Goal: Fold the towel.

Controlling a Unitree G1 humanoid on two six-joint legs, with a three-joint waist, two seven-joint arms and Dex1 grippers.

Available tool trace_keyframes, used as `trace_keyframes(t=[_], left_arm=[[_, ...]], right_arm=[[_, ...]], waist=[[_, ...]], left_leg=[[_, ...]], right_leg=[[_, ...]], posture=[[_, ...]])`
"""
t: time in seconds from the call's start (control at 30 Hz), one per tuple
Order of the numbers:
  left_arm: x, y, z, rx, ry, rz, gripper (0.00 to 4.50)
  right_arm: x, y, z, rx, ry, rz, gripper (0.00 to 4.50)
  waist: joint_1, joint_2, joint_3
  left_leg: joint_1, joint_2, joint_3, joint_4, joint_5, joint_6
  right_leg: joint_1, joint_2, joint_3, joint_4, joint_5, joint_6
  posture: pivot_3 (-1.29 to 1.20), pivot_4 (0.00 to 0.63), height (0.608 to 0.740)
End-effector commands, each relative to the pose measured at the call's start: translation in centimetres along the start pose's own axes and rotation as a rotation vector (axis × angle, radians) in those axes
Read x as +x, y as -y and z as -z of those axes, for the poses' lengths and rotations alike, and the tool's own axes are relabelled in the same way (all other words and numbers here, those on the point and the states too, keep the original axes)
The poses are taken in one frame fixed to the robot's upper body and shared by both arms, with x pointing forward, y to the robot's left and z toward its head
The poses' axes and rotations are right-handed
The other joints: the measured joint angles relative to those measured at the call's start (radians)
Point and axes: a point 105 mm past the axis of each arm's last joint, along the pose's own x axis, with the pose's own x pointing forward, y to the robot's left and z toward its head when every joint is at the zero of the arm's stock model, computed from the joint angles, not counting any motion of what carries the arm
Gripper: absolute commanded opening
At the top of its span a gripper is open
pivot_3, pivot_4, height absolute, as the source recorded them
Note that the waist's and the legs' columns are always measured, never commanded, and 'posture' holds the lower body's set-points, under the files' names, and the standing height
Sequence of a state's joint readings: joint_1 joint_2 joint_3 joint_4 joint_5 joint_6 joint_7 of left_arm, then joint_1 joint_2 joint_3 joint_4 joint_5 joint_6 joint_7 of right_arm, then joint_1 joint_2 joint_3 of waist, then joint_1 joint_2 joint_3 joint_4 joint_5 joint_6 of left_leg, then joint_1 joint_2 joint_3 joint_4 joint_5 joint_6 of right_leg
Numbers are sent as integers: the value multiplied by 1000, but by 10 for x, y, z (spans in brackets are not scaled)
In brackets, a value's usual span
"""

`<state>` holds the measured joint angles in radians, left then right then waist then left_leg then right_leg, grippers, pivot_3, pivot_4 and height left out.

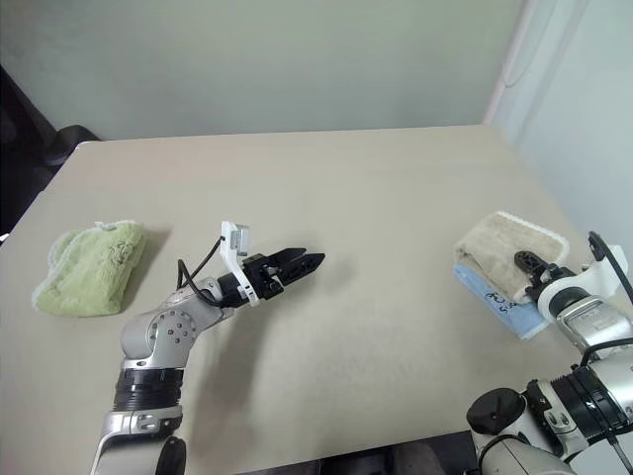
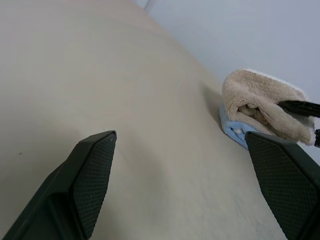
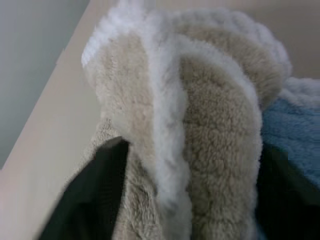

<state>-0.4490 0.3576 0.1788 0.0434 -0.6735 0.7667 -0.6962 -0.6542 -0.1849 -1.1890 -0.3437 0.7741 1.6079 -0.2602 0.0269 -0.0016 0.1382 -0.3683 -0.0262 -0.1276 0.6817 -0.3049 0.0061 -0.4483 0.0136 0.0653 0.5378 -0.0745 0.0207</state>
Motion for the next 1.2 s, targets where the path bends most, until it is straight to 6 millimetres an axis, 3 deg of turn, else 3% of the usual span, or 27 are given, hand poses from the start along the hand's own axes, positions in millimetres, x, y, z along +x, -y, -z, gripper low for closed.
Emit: trace_keyframes(t=[0.03,0.23,0.4,0.47,0.57,0.7,0.83,1.0,1.2], left_arm=[[2,6,-7,32,29,31,4500],[3,5,-7,29,31,35,4500],[2,0,-12,40,45,24,4500],[1,-6,-22,71,74,-2,4500],[0,-16,-39,117,123,-50,4500],[-8,-37,-59,311,103,-136,4500],[-19,-49,-72,465,77,-177,4500],[-31,-51,-80,519,96,-191,4500],[-42,-43,-58,506,53,-186,4500]], right_arm=[[-12,-7,-19,-61,80,-4,4468],[-28,-10,-46,-191,187,8,4468],[-41,-15,-70,-399,299,36,4468],[-44,-28,-81,-519,356,10,4468],[-40,-56,-78,-670,362,-96,4468],[-29,-122,-27,-1053,260,-445,4468],[-23,-158,13,-1130,170,-719,4468],[-9,-157,48,-1164,46,-832,4468],[-3,-156,66,-1138,20,-869,4468]], waist=[[0,0,0],[1,0,0],[0,0,0],[-1,0,0],[-5,0,0],[-21,0,0],[-28,0,0],[-12,-2,-1],[-1,-2,-1]], left_leg=[[0,0,0,0,0,0],[0,-1,0,0,0,0],[0,-1,0,0,0,0],[0,0,0,0,0,0],[-1,-1,1,0,0,0],[0,0,2,-1,0,0],[1,2,1,-1,0,0],[-1,0,0,0,1,1],[-1,-6,-2,0,0,3]], right_leg=[[0,0,0,0,0,0],[0,-1,0,0,0,0],[0,0,1,0,-1,1],[0,0,1,0,-1,1],[0,0,2,0,-2,2],[0,1,2,0,-2,3],[1,3,0,-1,-3,2],[0,1,1,-1,-2,2],[1,-3,2,-2,0,-1]], posture=[[0,150,740],[0,150,740],[0,150,740],[0,150,740],[0,150,740],[0,150,740],[0,150,740],[0,150,740],[0,150,740]])
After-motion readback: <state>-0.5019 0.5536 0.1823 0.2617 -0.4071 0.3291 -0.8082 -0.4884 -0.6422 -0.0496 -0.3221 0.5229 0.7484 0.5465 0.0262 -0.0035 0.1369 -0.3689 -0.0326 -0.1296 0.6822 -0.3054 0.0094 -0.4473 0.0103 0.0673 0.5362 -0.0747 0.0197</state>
